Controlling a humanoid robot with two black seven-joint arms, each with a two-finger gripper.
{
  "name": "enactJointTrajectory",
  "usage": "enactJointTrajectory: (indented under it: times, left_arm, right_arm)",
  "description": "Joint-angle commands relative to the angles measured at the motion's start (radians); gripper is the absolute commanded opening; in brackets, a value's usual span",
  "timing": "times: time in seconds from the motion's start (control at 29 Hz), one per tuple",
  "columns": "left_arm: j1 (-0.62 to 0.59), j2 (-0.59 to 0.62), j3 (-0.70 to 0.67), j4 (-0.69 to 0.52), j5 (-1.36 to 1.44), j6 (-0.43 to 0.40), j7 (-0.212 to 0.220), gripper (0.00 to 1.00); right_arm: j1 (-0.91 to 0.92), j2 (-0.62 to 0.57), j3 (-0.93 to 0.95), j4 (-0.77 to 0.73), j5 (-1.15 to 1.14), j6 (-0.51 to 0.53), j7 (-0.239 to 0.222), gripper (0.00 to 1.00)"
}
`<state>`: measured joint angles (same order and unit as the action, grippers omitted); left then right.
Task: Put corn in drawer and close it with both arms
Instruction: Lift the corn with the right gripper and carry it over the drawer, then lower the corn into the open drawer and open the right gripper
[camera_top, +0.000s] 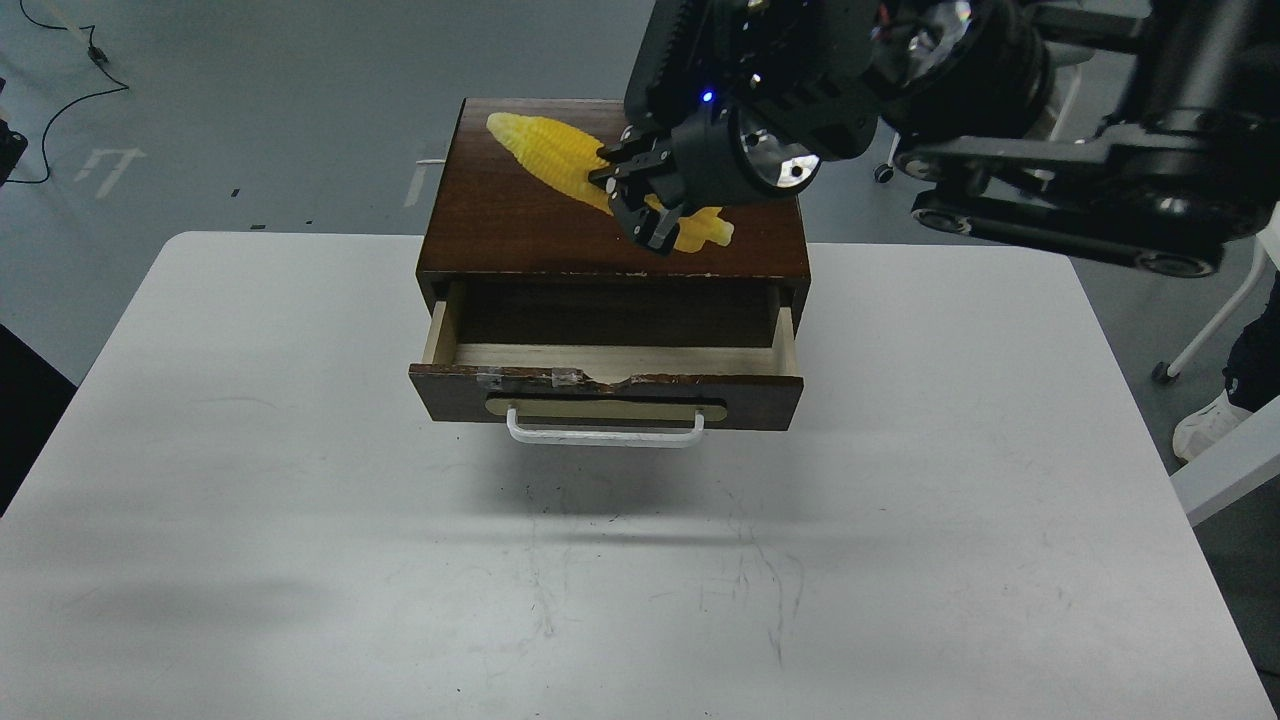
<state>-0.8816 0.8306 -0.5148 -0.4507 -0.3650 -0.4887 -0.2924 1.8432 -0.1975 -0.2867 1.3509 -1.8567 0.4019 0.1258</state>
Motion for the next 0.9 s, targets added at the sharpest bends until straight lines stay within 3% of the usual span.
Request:
enactJointTrajectory:
  times: [0.0, 0.1, 0.17, 0.28, 0.48, 0.72, 0.79, 0.86]
  left_arm:
    - [0.0, 0.013, -0.002, 0.0, 0.0, 0.0, -0.002, 0.99]
    - [0.001, 0.01, 0.001, 0.0, 0.0, 0.0, -0.004, 0.99]
    - [0.001, 0.01, 0.001, 0.0, 0.0, 0.0, -0.005, 0.99]
    - [0.001, 0.015, 0.001, 0.0, 0.0, 0.0, -0.01, 0.99]
    - [0.001, 0.021, 0.001, 0.0, 0.0, 0.0, -0.01, 0.99]
    - [-0.002, 0.016, -0.004, 0.0, 0.0, 0.0, -0.013, 0.97]
    - [-0.025, 0.018, -0.007, 0.0, 0.0, 0.0, -0.013, 0.89]
    - [-0.052, 0.019, 0.004, -0.002, 0.001, 0.0, -0.013, 0.87]
  right_arm:
    - [-0.01, 0.023, -0.064, 0.014, -0.039, 0.0, 0.029, 0.1]
    - [-0.015, 0.058, -0.083, 0.013, -0.039, 0.0, 0.029, 0.13]
    - [-0.028, 0.059, -0.083, 0.011, -0.039, -0.001, 0.031, 0.35]
    - [-0.032, 0.061, -0.082, 0.017, -0.039, -0.001, 0.04, 0.41]
    - [-0.041, 0.059, -0.082, 0.016, -0.035, -0.003, 0.046, 0.65]
    - [-0.03, 0.034, 0.001, 0.005, 0.025, -0.003, 0.046, 0.74]
    - [-0.029, 0.009, 0.036, -0.012, 0.085, -0.005, 0.046, 0.76]
    - [-0.03, -0.009, 0.067, -0.038, 0.137, -0.005, 0.046, 0.81]
